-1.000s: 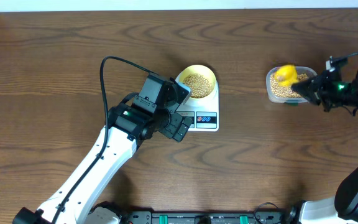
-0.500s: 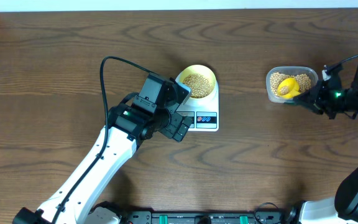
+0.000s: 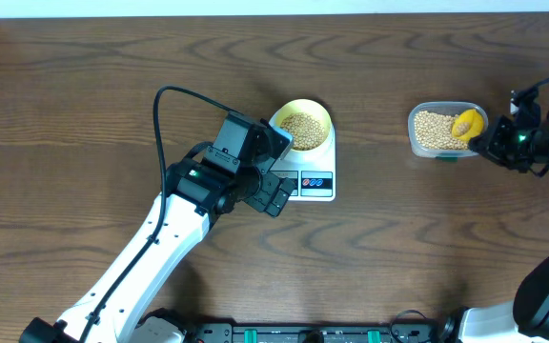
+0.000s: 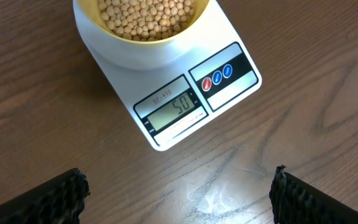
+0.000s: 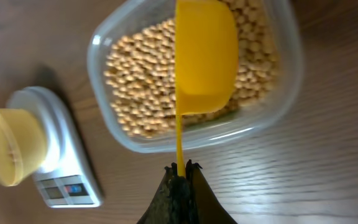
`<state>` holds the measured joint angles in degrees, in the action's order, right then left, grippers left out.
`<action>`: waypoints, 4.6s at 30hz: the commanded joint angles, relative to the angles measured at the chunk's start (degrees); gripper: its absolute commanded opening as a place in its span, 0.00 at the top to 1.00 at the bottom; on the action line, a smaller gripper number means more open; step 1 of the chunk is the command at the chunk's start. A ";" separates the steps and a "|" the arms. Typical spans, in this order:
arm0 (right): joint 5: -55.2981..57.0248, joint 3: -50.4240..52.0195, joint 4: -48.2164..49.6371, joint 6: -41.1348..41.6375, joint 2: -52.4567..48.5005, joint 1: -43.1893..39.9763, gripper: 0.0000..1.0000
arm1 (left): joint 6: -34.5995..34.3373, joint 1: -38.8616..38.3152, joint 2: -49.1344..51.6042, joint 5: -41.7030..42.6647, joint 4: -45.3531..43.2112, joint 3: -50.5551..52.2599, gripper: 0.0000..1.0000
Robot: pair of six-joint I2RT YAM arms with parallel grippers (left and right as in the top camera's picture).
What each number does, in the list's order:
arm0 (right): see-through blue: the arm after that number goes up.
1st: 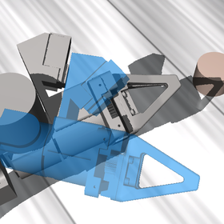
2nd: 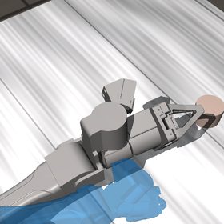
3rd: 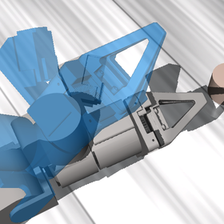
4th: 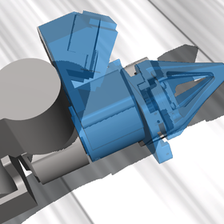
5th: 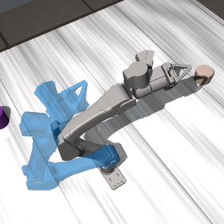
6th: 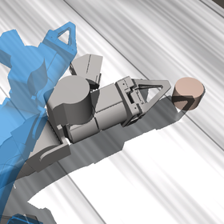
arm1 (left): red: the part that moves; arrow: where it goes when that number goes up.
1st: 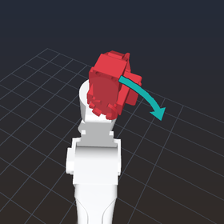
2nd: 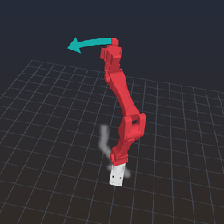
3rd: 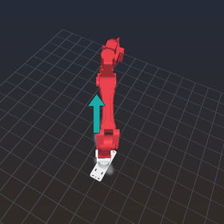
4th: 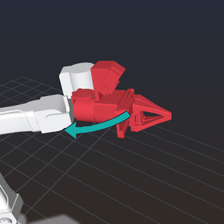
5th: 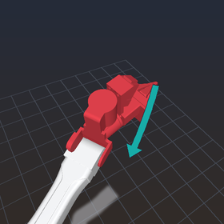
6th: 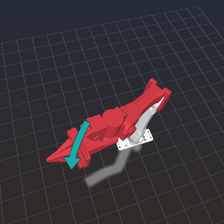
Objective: Scoop item into bowl and weigh 50g on scale
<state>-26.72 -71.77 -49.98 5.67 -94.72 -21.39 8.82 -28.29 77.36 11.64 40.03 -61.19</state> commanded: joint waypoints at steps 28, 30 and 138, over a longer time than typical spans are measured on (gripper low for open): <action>24.61 0.22 2.60 -5.66 1.49 16.06 0.73 | -0.35 -0.02 0.11 -0.59 0.00 0.76 0.04; 24.61 0.22 2.56 -5.44 1.49 16.06 0.62 | -0.35 -0.02 0.11 -0.59 0.00 0.76 0.04; 27.76 0.22 -27.47 -3.17 37.07 13.88 0.01 | -0.35 -0.02 0.11 -0.59 0.00 0.76 0.04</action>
<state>-1.19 -71.59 -76.88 2.52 -57.65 -7.27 8.80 -28.29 77.36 11.64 40.03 -61.19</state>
